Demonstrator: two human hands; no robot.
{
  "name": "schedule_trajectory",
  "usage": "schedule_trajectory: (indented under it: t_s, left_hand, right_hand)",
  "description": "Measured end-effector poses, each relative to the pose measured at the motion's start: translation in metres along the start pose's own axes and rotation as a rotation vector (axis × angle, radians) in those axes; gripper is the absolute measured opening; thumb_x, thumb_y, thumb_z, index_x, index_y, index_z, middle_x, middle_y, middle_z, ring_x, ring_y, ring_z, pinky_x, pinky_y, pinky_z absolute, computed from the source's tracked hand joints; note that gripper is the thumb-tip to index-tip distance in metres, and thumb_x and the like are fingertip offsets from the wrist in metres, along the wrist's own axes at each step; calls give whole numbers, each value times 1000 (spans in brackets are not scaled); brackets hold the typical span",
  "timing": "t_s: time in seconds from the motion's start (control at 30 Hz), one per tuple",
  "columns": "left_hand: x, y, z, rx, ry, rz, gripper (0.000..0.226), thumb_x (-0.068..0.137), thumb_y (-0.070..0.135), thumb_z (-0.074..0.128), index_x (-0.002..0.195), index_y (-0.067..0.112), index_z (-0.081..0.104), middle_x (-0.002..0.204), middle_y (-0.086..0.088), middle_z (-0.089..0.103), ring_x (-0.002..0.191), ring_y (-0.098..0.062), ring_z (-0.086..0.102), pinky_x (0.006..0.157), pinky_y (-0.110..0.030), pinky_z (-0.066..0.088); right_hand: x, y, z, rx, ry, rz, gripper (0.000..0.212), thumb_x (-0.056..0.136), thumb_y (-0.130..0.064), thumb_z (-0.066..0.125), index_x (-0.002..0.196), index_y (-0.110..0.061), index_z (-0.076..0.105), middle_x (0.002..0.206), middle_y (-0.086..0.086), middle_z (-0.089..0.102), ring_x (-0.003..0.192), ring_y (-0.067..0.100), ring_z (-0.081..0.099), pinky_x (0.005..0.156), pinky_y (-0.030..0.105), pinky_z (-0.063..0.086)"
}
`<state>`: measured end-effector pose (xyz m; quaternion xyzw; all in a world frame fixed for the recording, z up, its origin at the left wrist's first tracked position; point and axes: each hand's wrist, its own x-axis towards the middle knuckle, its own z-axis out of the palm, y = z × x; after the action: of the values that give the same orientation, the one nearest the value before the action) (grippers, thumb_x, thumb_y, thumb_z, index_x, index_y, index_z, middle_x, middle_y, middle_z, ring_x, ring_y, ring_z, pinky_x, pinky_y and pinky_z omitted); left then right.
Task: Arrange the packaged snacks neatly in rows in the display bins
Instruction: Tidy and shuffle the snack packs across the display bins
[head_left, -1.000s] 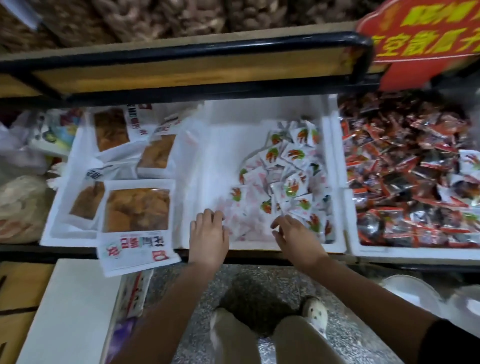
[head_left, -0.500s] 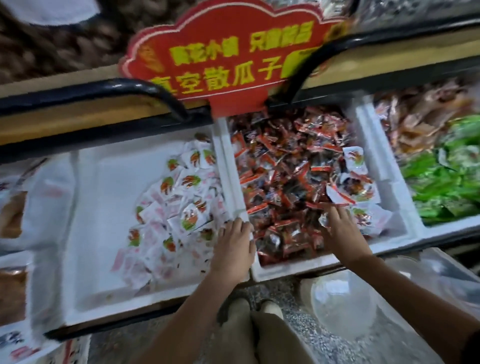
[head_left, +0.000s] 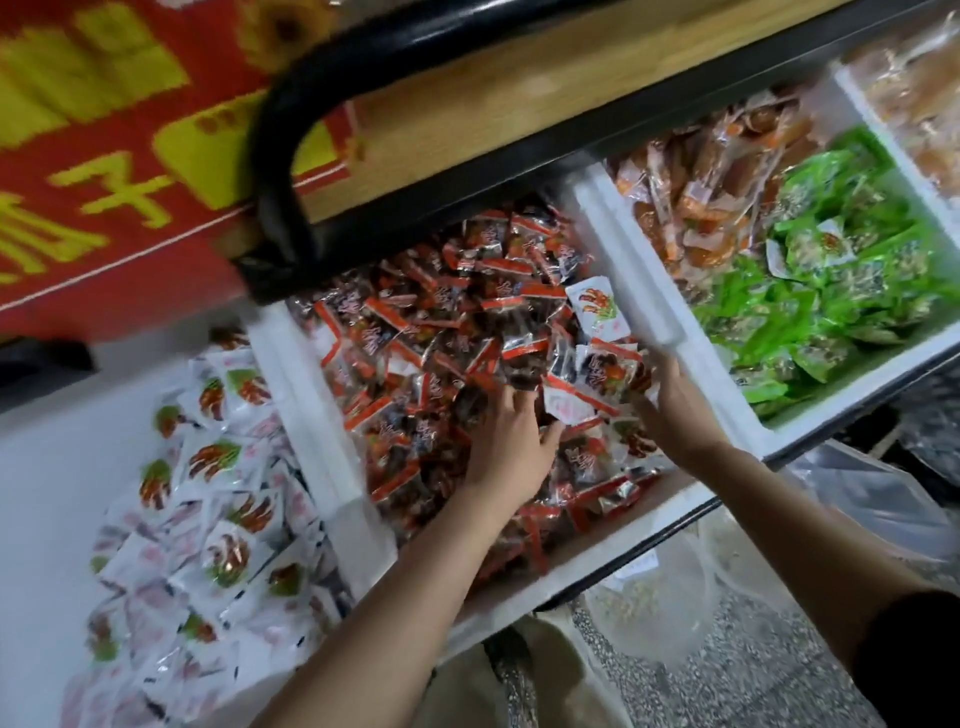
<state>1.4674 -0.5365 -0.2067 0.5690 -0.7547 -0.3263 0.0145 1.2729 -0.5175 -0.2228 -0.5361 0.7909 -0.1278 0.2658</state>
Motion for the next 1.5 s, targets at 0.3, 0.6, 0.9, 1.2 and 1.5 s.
schedule_trajectory:
  t_s: [0.3,0.6,0.9,1.2,1.5]
  left_hand:
    - [37,39,14,-79,219,-258,41,88,34,63,117,11,45,108,-6,64,97,-24,61,66,-26,40]
    - [31,55,18,-411,296,-236,29,91,12,59,119,9,53,115,-5,59,101,-16,55,72,-10,35]
    - [-15,39,-28,-504,642,-23,22,93,6,54,114,7,59,105,-2,52,75,8,51,63,-5,39]
    - [-108,-59,-62,-307,846,-69,17,98,4,42,106,4,57,86,-5,47,68,-4,39,63,-8,33]
    - [-205,-211,-65,-80,630,-354,21,96,1,46,96,8,66,94,-14,54,86,-31,53,74,-28,35]
  right_hand:
    - [26,14,-2,95,-45,-84,66,81,-13,70,139,-9,38,140,12,43,126,30,43,100,34,35]
    - [12,17,-24,90,-47,-136,39,81,-15,70,118,-16,59,114,8,66,101,31,61,70,29,38]
    - [-10,-22,-73,12,206,-195,23,88,-29,63,109,-20,62,67,11,67,55,28,61,48,32,46]
    - [-76,-117,-22,257,-12,-428,30,88,-31,64,110,-16,51,56,5,53,46,16,45,45,32,36]
    - [-116,-219,87,-16,-488,-589,29,90,-26,57,117,-22,46,78,0,58,72,22,59,59,32,41]
